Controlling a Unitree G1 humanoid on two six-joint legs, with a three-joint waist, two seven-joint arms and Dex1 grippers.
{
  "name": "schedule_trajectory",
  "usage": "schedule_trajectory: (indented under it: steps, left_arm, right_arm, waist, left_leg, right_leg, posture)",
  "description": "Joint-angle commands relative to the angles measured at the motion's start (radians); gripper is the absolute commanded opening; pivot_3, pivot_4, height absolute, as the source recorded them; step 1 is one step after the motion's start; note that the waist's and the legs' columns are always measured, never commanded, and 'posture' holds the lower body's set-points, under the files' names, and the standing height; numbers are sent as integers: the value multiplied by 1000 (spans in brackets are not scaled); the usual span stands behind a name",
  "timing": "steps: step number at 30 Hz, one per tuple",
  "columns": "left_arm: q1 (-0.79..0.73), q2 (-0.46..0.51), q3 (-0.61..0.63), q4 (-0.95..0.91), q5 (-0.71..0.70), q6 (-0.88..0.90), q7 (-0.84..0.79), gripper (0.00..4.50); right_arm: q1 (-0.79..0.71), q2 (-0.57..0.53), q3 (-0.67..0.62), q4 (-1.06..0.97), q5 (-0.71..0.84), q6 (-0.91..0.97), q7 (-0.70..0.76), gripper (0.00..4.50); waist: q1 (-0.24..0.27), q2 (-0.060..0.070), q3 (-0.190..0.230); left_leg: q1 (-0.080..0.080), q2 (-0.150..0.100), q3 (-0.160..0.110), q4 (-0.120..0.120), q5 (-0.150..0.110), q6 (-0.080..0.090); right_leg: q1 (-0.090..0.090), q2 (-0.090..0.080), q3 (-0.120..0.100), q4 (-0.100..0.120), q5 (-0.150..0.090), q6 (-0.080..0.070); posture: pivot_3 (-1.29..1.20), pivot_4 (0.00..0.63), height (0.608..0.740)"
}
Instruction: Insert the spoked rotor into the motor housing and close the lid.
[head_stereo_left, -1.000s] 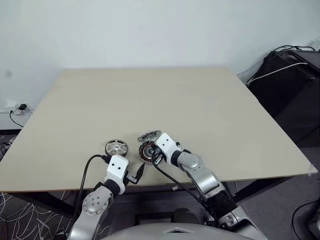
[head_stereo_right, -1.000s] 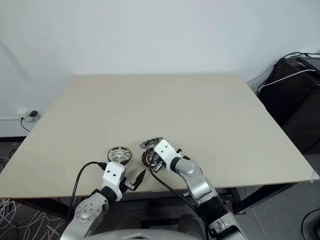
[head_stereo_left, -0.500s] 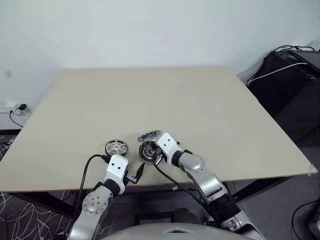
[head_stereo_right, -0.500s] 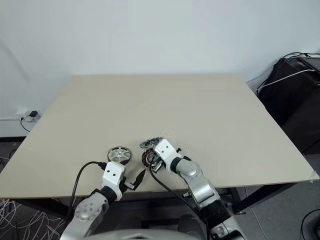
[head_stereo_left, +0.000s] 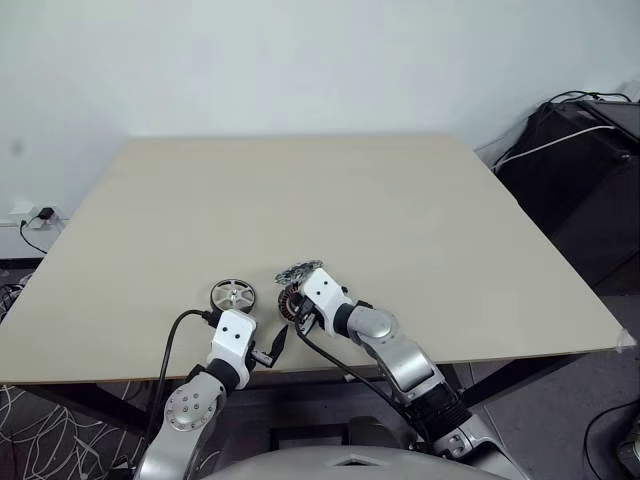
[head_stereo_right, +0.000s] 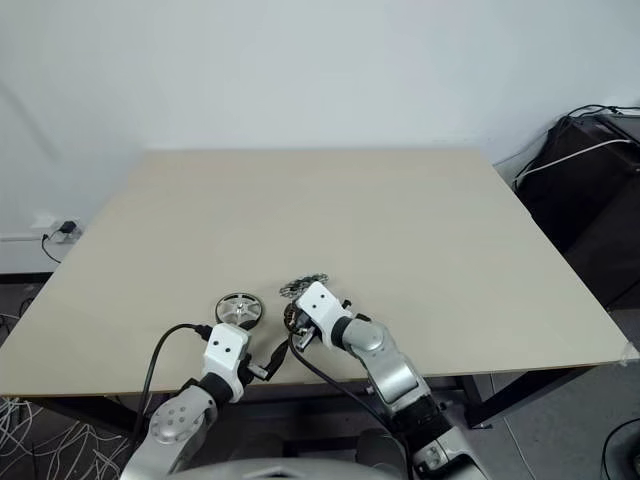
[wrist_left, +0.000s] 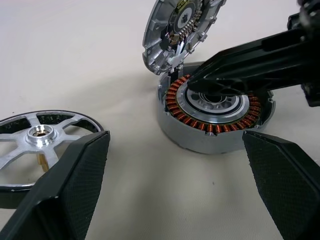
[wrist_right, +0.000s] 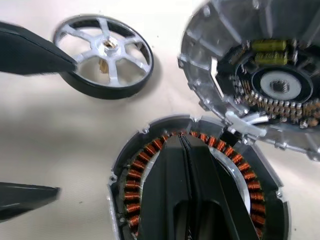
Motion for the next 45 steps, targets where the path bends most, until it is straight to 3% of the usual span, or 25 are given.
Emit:
schedule_trajectory:
  steps: [1, 11, 29, 45]
  left_arm:
    - [-4, -4, 8, -27, -10, -13, 4, 4500]
    - [0, -4, 6, -29, -12, -15, 1, 4500]
    - [-6, 2, 9, -26, -16, -11, -3, 4500]
    - [0, -3, 7, -30, -16, -11, 3, 4500]
  right_arm:
    - [-32, 8, -18, 18, -5, -6, -22, 35]
    - [-29, -27, -61, 36, 0, -6, -40, 35]
    - [31, -11, -49, -139, 51, -10, 2, 35]
    - [27, -44, -63, 0, 20, 4, -22, 35]
  waist:
    - [0, 0, 0]
    - [0, 0, 0]
    - [0, 0, 0]
    - [2, 0, 0]
  left_leg:
    - [0, 0, 0, 0, 0, 0]
    - [0, 0, 0, 0, 0, 0]
    - [0, 0, 0, 0, 0, 0]
    - [0, 0, 0, 0, 0, 0]
  right_leg:
    - [0, 0, 0, 0, 0, 0]
    - [0, 0, 0, 0, 0, 0]
    - [0, 0, 0, 0, 0, 0]
    - [0, -1, 0, 0, 0, 0]
  posture:
    - [0, 0, 740]
    - [0, 0, 740]
    - [0, 0, 740]
    - [0, 0, 740]
